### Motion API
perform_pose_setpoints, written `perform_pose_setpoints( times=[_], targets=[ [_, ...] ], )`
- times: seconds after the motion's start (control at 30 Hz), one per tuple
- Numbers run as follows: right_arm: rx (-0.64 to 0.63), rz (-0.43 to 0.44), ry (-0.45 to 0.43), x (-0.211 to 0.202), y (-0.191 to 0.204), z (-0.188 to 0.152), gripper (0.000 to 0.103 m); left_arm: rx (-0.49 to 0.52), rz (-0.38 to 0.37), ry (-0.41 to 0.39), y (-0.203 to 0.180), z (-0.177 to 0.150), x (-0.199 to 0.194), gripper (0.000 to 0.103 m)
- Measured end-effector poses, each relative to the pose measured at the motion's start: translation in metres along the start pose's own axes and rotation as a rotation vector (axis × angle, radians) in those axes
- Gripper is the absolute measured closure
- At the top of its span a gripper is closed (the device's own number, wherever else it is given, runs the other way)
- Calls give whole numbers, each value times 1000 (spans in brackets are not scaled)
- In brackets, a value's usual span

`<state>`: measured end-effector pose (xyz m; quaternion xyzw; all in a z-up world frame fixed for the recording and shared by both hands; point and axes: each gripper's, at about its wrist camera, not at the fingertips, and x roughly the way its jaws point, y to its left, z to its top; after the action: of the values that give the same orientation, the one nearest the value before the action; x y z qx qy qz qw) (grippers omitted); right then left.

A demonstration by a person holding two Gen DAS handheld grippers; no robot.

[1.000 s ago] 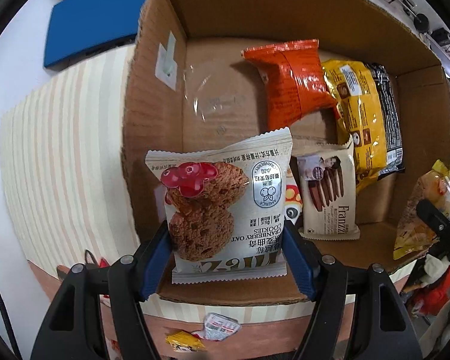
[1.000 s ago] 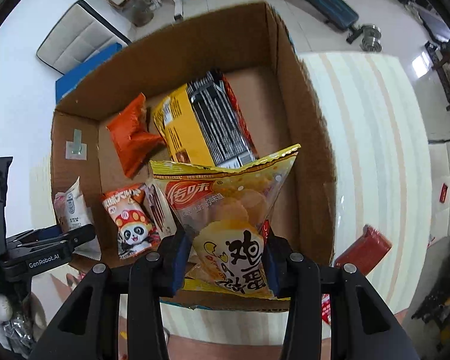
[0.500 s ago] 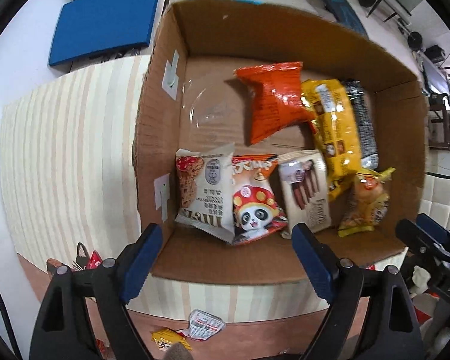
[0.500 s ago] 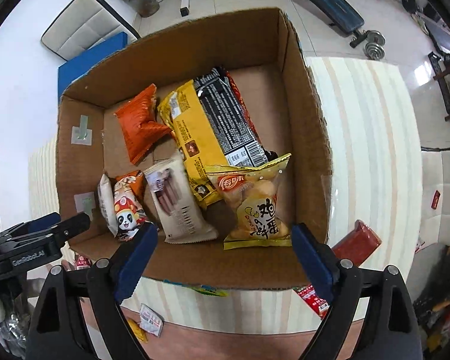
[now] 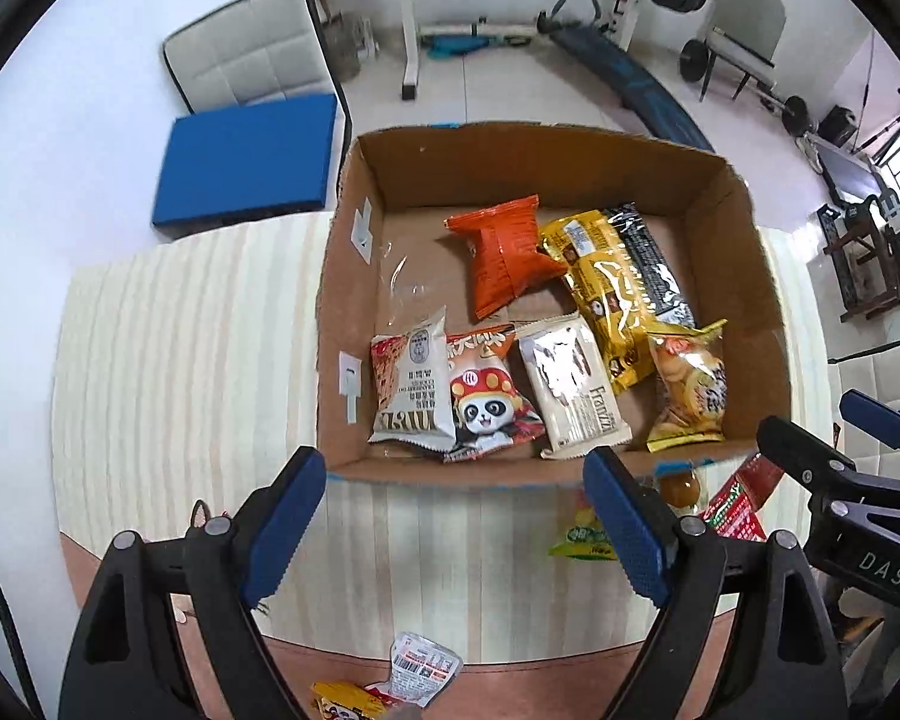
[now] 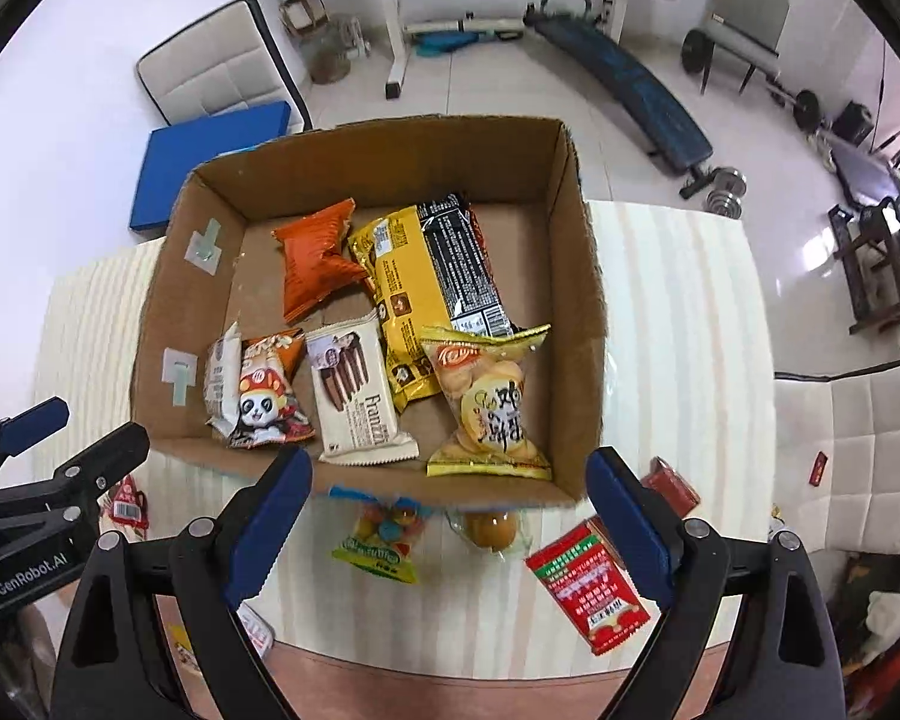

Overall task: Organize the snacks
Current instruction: 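Move both tools toward the candy bag and red sausage packs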

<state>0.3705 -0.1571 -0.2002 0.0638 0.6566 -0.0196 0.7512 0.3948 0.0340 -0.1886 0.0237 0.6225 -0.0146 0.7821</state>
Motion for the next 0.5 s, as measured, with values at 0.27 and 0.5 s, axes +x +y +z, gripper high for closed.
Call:
perform_pose_setpoints(
  times=[0.27,0.5],
  targets=[
    [-2,19,-86,-41,2,-39,8,-12,18,-123,-2,-34,-41,15],
    [18,53,-149,-69,2,-61,8,-34,10,-191,-5,-51,-69,15]
  ],
)
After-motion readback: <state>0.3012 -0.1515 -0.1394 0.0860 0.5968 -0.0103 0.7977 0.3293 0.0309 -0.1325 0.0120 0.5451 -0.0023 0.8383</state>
